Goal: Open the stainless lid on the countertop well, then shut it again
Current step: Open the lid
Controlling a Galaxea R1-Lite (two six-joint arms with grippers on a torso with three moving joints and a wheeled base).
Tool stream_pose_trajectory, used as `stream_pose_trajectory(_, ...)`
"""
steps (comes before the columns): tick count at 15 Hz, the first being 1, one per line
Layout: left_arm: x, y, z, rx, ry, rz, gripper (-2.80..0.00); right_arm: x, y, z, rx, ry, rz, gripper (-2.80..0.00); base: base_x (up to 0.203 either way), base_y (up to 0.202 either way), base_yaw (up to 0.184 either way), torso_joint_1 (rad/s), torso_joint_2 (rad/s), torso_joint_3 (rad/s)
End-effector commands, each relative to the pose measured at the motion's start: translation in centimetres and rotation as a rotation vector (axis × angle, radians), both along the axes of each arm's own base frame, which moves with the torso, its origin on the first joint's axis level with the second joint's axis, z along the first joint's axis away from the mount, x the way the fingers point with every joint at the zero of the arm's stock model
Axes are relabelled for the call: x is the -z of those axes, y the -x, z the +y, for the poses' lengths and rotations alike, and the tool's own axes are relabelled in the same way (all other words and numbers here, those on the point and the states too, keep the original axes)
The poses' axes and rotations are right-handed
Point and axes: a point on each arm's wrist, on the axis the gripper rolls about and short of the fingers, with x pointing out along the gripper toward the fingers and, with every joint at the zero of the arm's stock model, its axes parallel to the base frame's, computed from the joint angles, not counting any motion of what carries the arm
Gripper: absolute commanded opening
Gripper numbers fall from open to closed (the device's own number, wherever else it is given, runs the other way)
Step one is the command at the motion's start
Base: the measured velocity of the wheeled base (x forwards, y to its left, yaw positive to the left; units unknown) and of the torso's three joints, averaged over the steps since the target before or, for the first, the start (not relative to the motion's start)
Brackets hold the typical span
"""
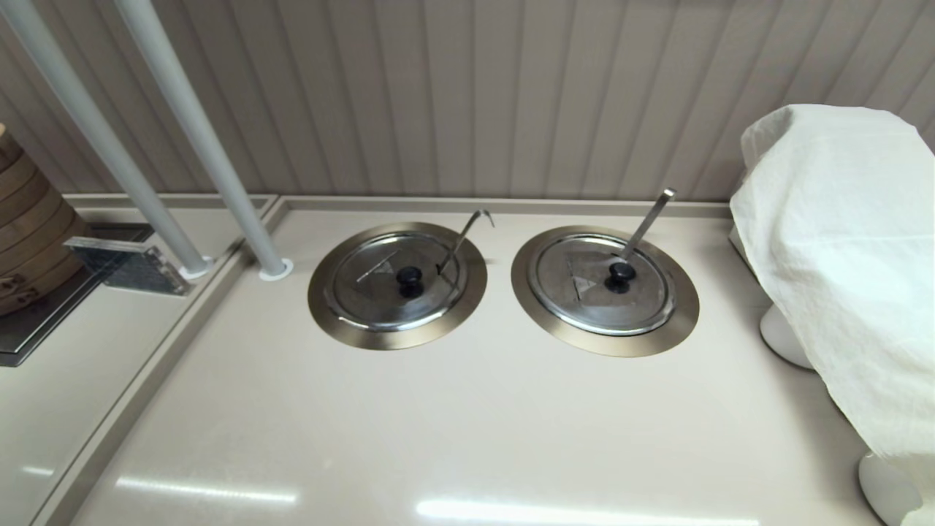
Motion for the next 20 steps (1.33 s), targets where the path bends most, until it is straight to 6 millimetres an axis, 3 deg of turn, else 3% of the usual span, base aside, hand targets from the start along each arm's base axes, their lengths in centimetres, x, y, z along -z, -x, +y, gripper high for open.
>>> stream_pose_trajectory(1, -2.7, -3.0, -0.1, 0.046, 0.001, 0.106, -2.80, 0.0, 0.0, 0.0, 0.000, 0.000, 0.000, 0.00, 0.000, 0.000, 0.000, 0.000, 0.00, 0.000)
stream_pose_trajectory(5, -8.2, -9.8, -0.2, 0.124, 0.011, 0.218, -2.80, 0.0, 0.0, 0.0, 0.000, 0.000, 0.000, 0.00, 0.000, 0.000, 0.000, 0.000, 0.00, 0.000)
stream_pose_trajectory(9, -12.3, -18.2, -1.0, 0.194, 0.011, 0.279, -2.80, 0.0, 0.0, 0.0, 0.000, 0.000, 0.000, 0.00, 0.000, 0.000, 0.000, 0.000, 0.00, 0.000)
stream_pose_trajectory(12, -14.7, -23.9, -2.7, 0.253, -0.001, 0.269, -2.80, 0.0, 0.0, 0.0, 0.000, 0.000, 0.000, 0.00, 0.000, 0.000, 0.000, 0.000, 0.00, 0.000)
stream_pose_trajectory(14, -14.5, -28.4, -3.8, 0.243, -0.008, 0.305, -2.80, 0.0, 0.0, 0.0, 0.000, 0.000, 0.000, 0.00, 0.000, 0.000, 0.000, 0.000, 0.00, 0.000)
stream_pose_trajectory(16, -12.7, -31.8, -4.9, 0.182, -0.023, 0.371, -2.80, 0.0, 0.0, 0.0, 0.000, 0.000, 0.000, 0.00, 0.000, 0.000, 0.000, 0.000, 0.00, 0.000)
stream_pose_trajectory(18, -10.5, -32.4, -5.2, 0.148, -0.030, 0.444, -2.80, 0.0, 0.0, 0.0, 0.000, 0.000, 0.000, 0.00, 0.000, 0.000, 0.000, 0.000, 0.00, 0.000)
stream_pose_trajectory(20, -9.8, -32.9, -5.5, 0.135, -0.031, 0.423, -2.80, 0.0, 0.0, 0.0, 0.000, 0.000, 0.000, 0.00, 0.000, 0.000, 0.000, 0.000, 0.00, 0.000)
